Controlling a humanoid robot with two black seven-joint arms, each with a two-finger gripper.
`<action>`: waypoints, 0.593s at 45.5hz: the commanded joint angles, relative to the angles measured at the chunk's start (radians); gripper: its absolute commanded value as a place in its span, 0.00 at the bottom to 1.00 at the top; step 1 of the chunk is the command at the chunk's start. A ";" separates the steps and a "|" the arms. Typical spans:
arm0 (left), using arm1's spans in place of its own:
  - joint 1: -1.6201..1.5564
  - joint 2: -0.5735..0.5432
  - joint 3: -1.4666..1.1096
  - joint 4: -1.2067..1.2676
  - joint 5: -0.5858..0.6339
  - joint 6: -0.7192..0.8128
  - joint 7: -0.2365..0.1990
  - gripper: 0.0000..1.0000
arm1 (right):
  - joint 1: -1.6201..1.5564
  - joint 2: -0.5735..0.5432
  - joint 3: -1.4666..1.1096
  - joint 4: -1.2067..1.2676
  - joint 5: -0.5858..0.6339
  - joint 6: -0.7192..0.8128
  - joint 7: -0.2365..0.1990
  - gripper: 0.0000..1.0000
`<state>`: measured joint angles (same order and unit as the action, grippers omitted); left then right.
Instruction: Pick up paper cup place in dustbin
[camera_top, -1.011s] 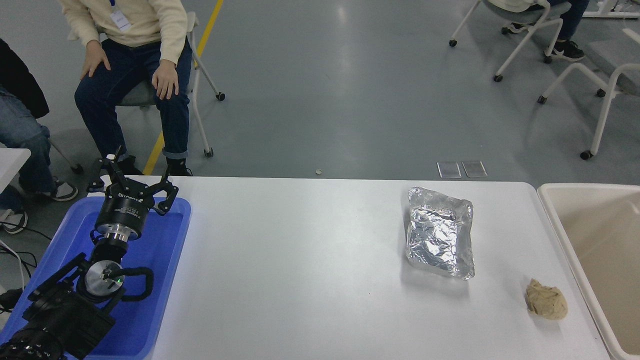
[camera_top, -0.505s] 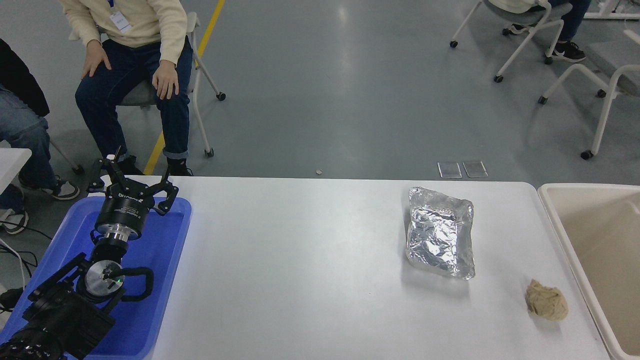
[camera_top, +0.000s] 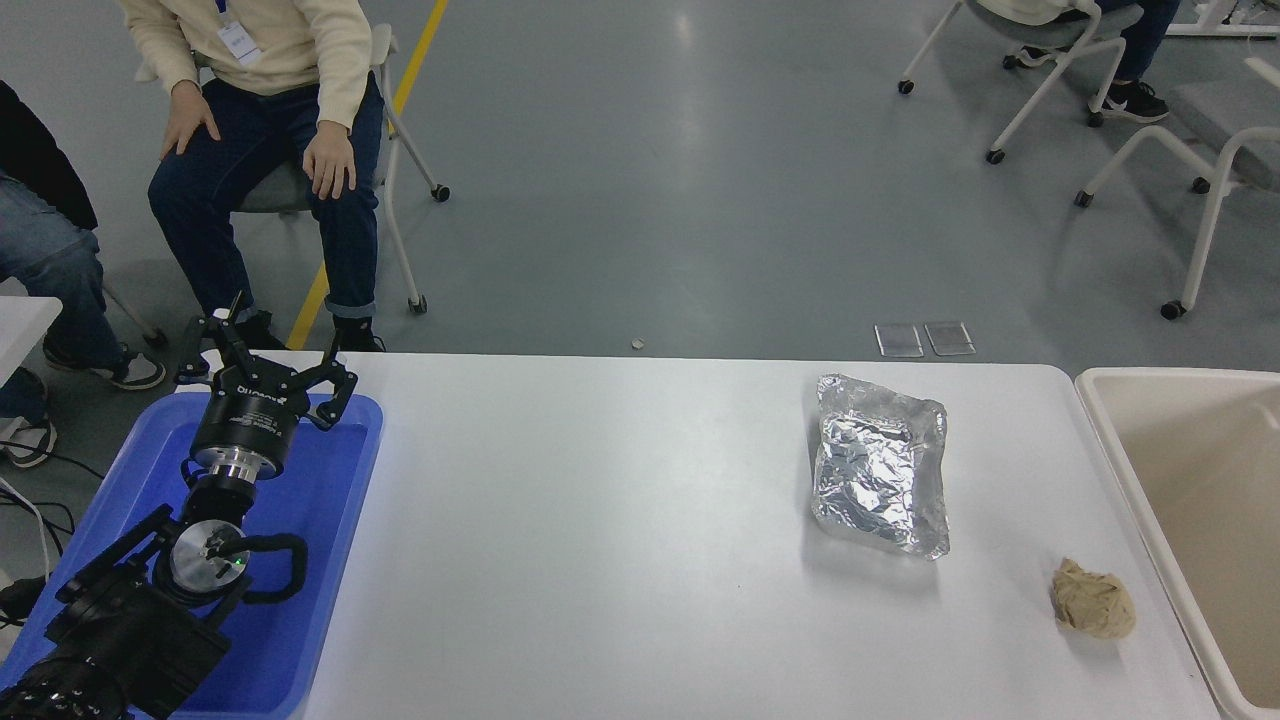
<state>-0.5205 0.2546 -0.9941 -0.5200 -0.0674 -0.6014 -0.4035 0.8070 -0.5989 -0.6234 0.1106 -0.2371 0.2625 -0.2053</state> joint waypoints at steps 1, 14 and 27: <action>0.000 0.000 0.000 0.000 0.000 0.000 0.000 1.00 | -0.005 0.030 0.013 0.008 0.002 -0.113 -0.003 0.73; 0.000 0.000 -0.001 0.000 0.000 0.000 0.000 1.00 | 0.014 0.031 0.014 0.104 0.002 -0.150 -0.003 0.97; -0.001 0.000 -0.001 0.000 0.000 0.000 0.000 1.00 | 0.136 -0.048 0.001 0.328 -0.018 -0.149 -0.003 1.00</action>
<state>-0.5204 0.2545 -0.9950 -0.5200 -0.0677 -0.6013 -0.4035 0.8530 -0.5872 -0.6144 0.2610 -0.2426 0.1227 -0.2085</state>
